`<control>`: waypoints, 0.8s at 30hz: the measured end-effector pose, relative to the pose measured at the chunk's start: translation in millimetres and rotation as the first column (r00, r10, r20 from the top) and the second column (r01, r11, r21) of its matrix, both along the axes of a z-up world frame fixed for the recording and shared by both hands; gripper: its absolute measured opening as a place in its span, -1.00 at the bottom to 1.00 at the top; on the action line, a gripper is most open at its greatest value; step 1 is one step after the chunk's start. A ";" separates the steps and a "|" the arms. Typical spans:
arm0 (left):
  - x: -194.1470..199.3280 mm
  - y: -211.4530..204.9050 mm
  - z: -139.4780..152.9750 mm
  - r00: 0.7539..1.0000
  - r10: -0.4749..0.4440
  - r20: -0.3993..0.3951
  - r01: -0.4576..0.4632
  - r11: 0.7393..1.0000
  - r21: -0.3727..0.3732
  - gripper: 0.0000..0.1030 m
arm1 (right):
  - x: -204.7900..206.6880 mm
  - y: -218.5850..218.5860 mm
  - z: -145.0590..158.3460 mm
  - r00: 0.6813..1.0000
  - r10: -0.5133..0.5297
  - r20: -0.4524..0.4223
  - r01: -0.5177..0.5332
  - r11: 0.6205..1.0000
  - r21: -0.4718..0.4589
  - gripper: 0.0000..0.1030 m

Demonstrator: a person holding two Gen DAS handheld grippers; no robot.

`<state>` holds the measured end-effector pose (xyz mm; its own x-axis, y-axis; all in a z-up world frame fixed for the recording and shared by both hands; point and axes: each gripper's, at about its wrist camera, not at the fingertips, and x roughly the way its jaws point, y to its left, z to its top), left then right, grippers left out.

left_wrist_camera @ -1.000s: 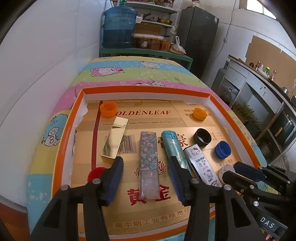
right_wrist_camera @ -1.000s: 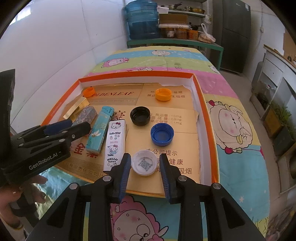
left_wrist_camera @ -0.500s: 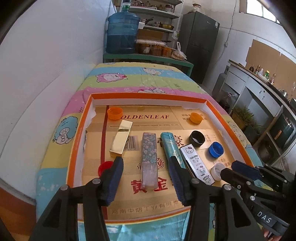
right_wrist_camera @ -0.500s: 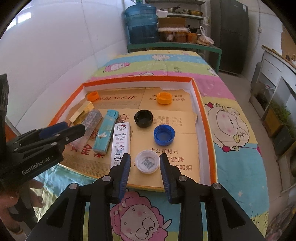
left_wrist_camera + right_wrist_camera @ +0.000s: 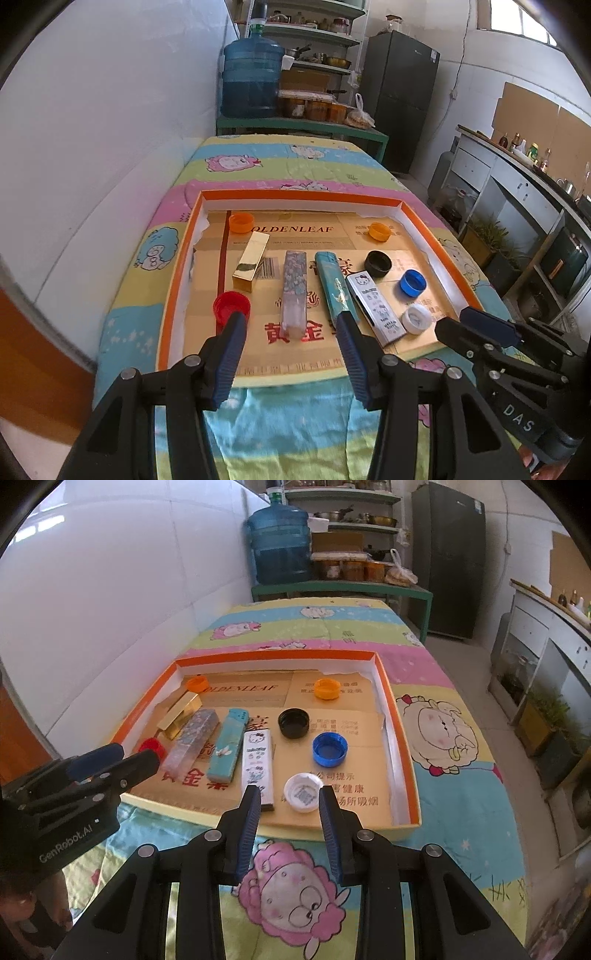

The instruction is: Organize rigid objects

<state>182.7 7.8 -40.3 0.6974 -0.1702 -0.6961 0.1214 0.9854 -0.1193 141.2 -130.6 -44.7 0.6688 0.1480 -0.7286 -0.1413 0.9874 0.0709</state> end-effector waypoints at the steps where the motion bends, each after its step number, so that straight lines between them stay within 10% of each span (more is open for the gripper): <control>1: -3.3 -0.1 2.1 1.000 0.002 0.004 -0.002 1.000 0.001 -0.02 | -2.6 1.2 1.1 1.000 0.000 0.003 0.000 1.000 -0.001 -0.35; 24: -64.1 4.8 38.9 0.992 0.105 0.073 -0.107 0.994 0.035 -0.02 | -54.3 14.2 39.5 0.995 -0.020 0.094 0.021 1.000 -0.012 -0.35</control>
<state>118.5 12.5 -1.4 0.7583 -0.0666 -0.6485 0.0227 0.9969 -0.0759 86.9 -116.4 -5.2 0.7368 0.1240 -0.6646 -0.1262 0.9910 0.0451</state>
